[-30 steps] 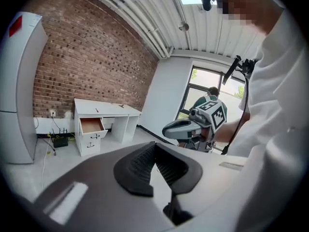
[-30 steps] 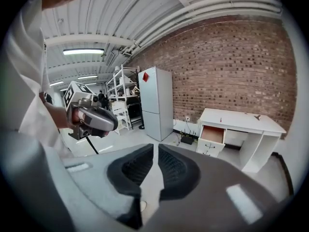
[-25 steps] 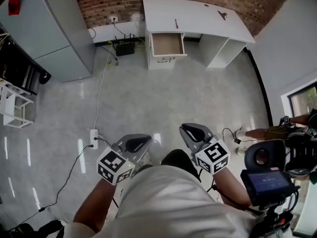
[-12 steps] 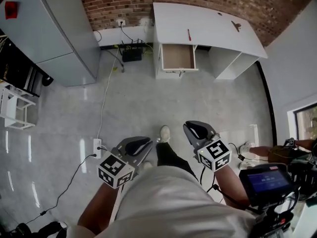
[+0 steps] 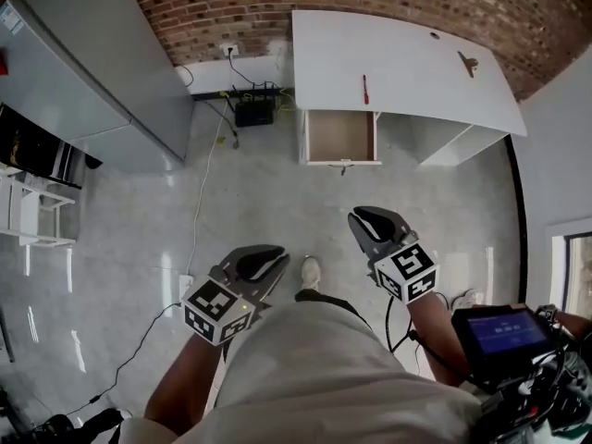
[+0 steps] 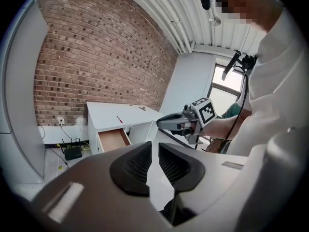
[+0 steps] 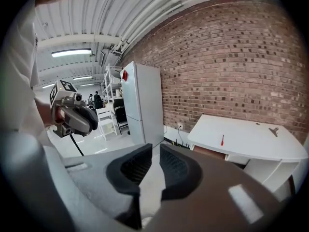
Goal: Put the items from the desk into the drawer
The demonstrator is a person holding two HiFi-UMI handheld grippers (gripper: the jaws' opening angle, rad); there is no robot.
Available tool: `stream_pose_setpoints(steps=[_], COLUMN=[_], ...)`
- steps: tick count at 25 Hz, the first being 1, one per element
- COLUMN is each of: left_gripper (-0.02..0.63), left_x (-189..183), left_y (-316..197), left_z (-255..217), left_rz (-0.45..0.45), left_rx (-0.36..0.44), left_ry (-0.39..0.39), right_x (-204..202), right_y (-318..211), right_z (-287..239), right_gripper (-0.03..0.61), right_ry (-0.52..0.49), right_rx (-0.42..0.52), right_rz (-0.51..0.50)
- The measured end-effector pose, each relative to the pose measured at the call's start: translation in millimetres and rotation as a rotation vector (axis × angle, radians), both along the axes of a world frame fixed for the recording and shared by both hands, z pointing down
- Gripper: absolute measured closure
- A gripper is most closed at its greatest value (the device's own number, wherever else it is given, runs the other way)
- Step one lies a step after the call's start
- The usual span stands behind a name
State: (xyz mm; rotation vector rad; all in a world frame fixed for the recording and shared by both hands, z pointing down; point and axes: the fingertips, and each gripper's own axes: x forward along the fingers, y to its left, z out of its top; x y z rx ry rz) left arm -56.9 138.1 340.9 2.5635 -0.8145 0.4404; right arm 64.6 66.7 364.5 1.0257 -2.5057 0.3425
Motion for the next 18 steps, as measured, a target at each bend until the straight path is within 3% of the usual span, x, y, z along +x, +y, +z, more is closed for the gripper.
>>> stream_pose_setpoints(steps=[9, 18], left_gripper=[0.563, 0.568], left_x=[0.4, -21.6], left_y=[-96.8, -179.2], left_z=[5.0, 8.7], left_rz=[0.045, 0.212], left_rx=[-0.022, -0.034], left_ry=[-0.017, 0.022], right_x=[15.3, 8.2], right_y=[-118.2, -210.4], right_z=[22.8, 46.6], right_gripper=[0.54, 0.54], right_ry=[0.003, 0.053], right_rx=[-0.033, -0.075], right_rz=[0.087, 0.258])
